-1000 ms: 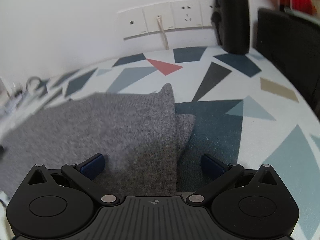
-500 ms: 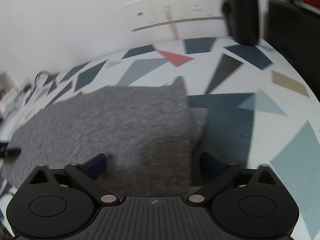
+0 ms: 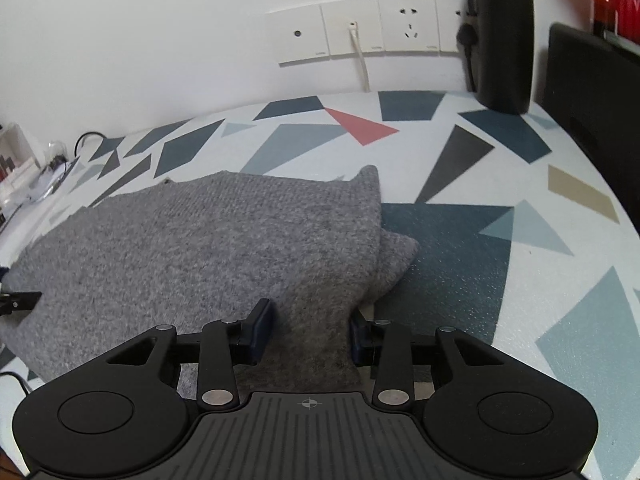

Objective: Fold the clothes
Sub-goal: 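Lower both grippers to the sweater edge and close them on it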

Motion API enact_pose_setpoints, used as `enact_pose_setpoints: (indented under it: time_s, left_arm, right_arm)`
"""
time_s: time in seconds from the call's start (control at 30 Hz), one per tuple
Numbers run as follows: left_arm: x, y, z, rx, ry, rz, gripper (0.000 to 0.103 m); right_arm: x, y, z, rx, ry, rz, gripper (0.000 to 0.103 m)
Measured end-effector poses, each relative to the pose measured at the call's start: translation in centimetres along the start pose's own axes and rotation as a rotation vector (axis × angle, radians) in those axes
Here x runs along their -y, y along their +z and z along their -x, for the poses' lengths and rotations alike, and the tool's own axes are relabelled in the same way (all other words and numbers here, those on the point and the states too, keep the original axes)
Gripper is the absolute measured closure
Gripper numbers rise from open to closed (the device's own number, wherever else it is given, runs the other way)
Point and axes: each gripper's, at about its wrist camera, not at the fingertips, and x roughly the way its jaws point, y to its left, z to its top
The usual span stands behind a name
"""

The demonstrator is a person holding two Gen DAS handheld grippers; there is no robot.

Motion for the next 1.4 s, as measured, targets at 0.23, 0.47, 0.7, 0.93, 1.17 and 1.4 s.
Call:
enact_pose_setpoints:
  time_s: [0.23,0.47,0.7,0.93,1.17,1.4]
  left_arm:
    - [0.9,0.5,-0.2,-0.03,-0.016,-0.02,0.013]
    - [-1.5,1.0,0.8,-0.035,-0.018,0.047,0.031]
    - [-3.5,1.2,0.6,-0.043,-0.085,0.155,0.022]
    - [-3.2,1.1,0.9,-0.1,-0.026,0.122,0.016]
    - [-1.9,0.5,0.9,-0.093,-0.019,0.031,0.019]
    - [0.4,1.0,0.1,-0.102,-0.021,-0.008,0.02]
  right_arm:
    - [-0.7,-0.1,0.0,0.006,-0.002,0.042,0.069]
    - [0.6,-0.4,-0.1,0.019,0.048,0.011,0.069]
    - [1.0,-0.6,-0.1,0.03,0.069,-0.001,0.068]
    - [2.1,-0.1,0.4,0.002,0.055,-0.052,0.059]
    - [1.3,-0.6,0.2,0.021,0.07,0.003,0.075]
    - [0.8,-0.8,0.1,0.031,0.069,0.0,0.076]
